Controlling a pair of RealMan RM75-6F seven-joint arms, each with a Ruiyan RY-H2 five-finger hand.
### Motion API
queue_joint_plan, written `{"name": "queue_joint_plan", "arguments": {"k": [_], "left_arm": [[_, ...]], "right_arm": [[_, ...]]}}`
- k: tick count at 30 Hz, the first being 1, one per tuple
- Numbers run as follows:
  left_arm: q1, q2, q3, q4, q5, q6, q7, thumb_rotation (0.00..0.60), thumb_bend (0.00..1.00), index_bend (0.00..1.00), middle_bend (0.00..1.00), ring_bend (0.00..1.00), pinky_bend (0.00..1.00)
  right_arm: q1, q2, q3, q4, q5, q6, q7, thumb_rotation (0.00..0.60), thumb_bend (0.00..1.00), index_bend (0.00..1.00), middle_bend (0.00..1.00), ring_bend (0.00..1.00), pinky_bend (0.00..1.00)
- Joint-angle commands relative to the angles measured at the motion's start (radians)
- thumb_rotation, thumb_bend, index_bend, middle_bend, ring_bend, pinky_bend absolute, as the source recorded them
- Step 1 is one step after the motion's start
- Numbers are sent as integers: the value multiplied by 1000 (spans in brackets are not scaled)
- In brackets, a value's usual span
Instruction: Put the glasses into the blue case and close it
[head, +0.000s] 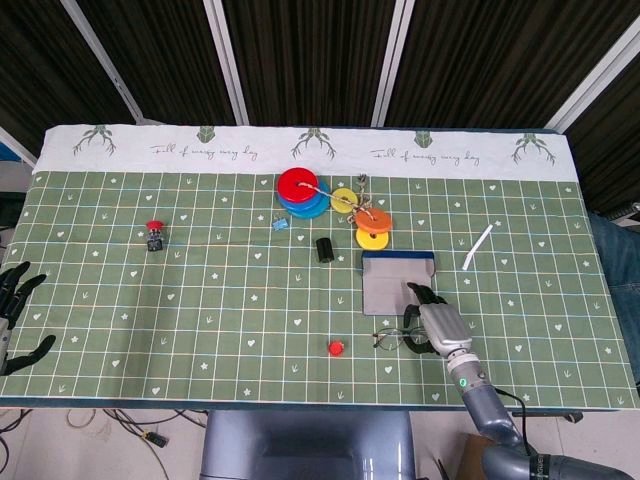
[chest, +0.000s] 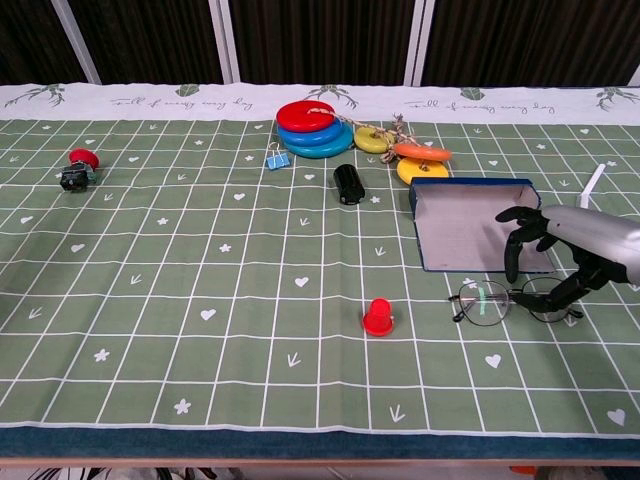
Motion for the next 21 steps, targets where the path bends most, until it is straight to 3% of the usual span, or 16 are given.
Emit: {"name": "queue_joint_plan", "arguments": {"k": [1, 21], "left_arm": [[1, -2, -4, 1, -3, 4, 5, 600, 229, 105, 0, 0, 0], [2, -7, -5, 3, -7, 0, 22, 600, 229, 105, 0, 0, 0]], "right_arm": [[4, -2, 3, 5, 4, -3, 3, 600, 404, 557, 71, 59, 199], [13, -2, -1, 6, 17, -6, 5, 600, 447, 580, 71, 59, 199]]}}
